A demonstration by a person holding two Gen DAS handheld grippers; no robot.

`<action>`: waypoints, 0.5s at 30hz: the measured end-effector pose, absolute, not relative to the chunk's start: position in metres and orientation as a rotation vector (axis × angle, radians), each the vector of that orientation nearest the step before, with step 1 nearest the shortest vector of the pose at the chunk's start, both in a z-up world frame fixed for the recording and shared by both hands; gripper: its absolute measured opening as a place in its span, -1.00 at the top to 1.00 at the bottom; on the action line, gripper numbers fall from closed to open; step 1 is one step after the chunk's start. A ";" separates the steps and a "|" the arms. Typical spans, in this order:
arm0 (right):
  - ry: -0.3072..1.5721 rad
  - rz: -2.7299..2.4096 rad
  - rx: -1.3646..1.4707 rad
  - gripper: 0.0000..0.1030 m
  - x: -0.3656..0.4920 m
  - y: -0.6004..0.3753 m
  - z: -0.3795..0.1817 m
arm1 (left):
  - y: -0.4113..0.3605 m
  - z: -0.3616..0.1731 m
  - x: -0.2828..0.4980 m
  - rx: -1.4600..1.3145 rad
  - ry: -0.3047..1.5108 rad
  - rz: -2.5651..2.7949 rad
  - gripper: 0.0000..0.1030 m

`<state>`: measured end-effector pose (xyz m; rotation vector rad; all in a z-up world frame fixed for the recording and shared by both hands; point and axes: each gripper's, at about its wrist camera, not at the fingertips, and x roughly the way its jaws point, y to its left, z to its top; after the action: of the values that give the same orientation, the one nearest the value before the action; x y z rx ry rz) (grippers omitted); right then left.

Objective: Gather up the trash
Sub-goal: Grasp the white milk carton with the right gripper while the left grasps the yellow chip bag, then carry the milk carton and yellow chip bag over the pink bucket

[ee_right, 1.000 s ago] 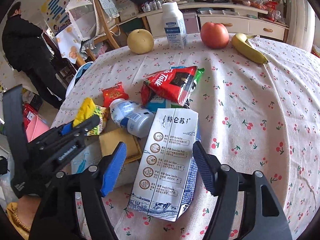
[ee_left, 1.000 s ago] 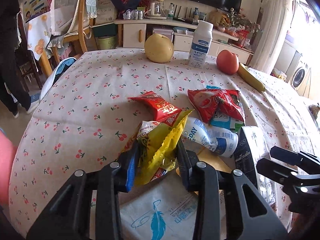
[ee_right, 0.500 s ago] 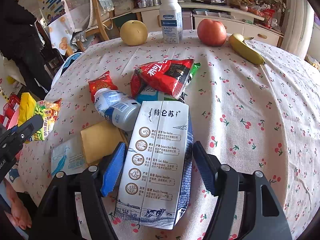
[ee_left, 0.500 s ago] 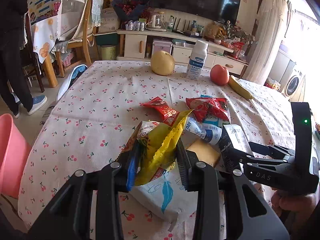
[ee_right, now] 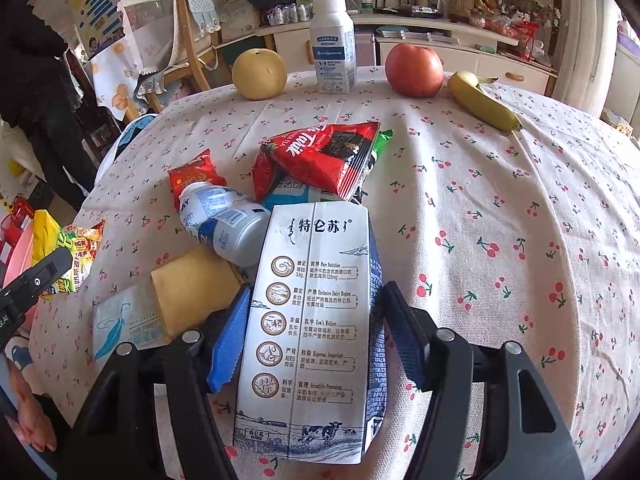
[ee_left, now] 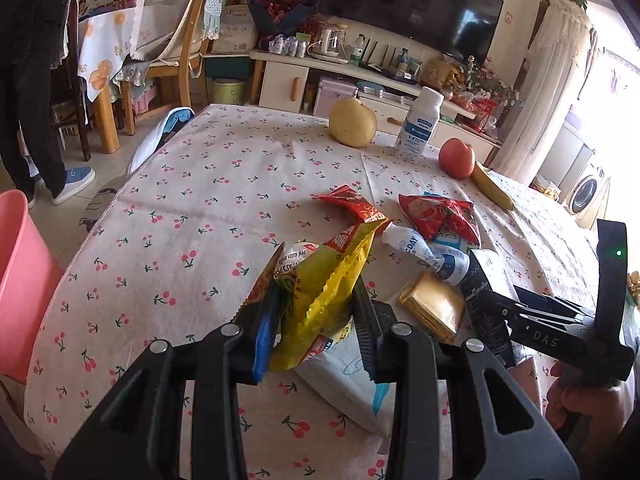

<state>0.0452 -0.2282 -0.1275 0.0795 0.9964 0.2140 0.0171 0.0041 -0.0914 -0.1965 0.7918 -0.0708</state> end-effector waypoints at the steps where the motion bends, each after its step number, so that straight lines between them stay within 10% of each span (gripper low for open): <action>1: 0.991 0.214 0.087 -0.25 0.045 -0.229 -0.127 | 0.006 -0.092 0.017 -0.201 0.791 -0.073 0.29; 15: 0.905 0.183 0.160 -0.06 0.039 -0.234 -0.106 | 0.032 -0.088 0.015 -0.248 0.773 -0.080 0.29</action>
<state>0.0390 -0.2336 -0.1058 0.1601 0.9053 0.1828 0.0146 0.0322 -0.0882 -0.2477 0.7727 -0.0797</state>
